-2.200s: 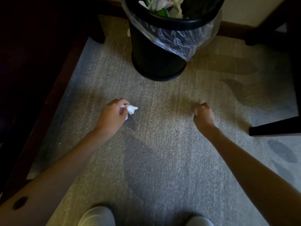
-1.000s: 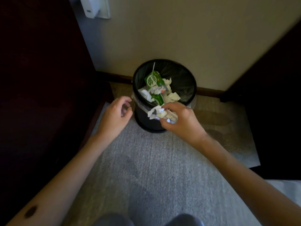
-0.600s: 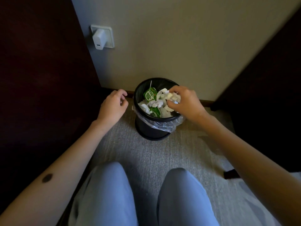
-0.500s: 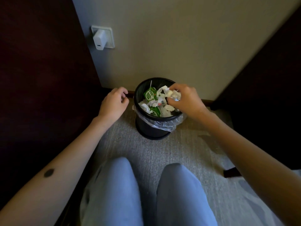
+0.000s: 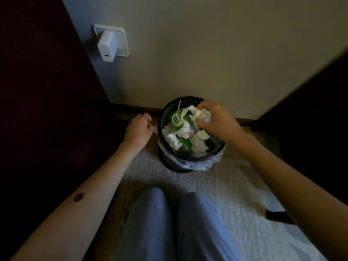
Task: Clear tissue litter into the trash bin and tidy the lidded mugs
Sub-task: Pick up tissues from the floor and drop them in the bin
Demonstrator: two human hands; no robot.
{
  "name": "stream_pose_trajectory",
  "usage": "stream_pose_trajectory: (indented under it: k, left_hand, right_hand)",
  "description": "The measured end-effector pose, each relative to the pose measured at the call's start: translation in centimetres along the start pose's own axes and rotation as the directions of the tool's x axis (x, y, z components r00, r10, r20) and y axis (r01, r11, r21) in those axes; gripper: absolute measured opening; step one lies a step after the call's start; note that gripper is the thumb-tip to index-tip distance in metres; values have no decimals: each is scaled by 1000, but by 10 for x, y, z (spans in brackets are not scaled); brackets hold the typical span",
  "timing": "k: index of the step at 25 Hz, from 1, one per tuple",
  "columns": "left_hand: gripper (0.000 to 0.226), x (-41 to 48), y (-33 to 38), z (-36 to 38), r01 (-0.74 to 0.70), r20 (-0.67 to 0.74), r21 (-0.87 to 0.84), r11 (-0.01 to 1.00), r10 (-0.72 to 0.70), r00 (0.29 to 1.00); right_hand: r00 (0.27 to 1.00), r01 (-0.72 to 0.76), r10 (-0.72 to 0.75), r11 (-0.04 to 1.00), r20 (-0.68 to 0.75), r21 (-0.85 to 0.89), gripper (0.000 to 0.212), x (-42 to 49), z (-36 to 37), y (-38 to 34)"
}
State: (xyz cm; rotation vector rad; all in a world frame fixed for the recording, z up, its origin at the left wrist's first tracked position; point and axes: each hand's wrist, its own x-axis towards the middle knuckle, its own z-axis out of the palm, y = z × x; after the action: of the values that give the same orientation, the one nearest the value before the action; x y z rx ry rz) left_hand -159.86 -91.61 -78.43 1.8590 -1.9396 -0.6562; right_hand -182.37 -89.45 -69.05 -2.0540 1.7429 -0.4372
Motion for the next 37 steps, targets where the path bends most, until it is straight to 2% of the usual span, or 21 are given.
stream_pose_trajectory:
  k: [6, 11, 13, 15, 19, 24, 27, 29, 34, 37]
  left_hand:
    - [38, 64, -55, 69, 114, 174, 97, 989, -129, 976]
    - [42, 109, -78, 117, 95, 315, -3, 996, -89, 945]
    - [38, 120, -84, 136, 63, 365, 31, 998, -70, 928]
    - [39, 130, -88, 146, 4, 358, 94, 996, -37, 933]
    - [38, 132, -95, 163, -64, 316, 99, 993, 29, 948]
    - [38, 128, -95, 157, -8, 386, 146, 989, -50, 921]
    - [40, 136, -89, 121, 87, 217, 14, 996, -88, 972]
    - [39, 139, -80, 92, 82, 74, -70, 994, -77, 994]
    - [37, 131, -30, 34, -38, -134, -174, 984, 15, 991]
    - [39, 106, 9, 8, -164, -169, -179, 970, 134, 976]
  right_hand:
    - [1000, -19, 19, 999, 15, 38, 24, 48, 31, 41]
    - [995, -42, 37, 998, 93, 53, 27, 65, 53, 65]
    - [992, -44, 36, 997, 119, 61, 26, 73, 60, 68]
    - [991, -43, 32, 996, 129, 79, 26, 80, 63, 67]
    - [993, -28, 20, 997, 116, 67, 24, 89, 61, 70]
    - [992, -28, 19, 997, 125, 69, 25, 92, 62, 68]
    - [990, -29, 17, 996, 139, 83, 26, 91, 61, 62]
    - [992, -21, 10, 996, 124, 87, 25, 87, 59, 57]
    - [998, -26, 21, 996, 67, 86, 26, 79, 60, 59]
    - [998, -54, 52, 997, 25, 60, 28, 71, 60, 64]
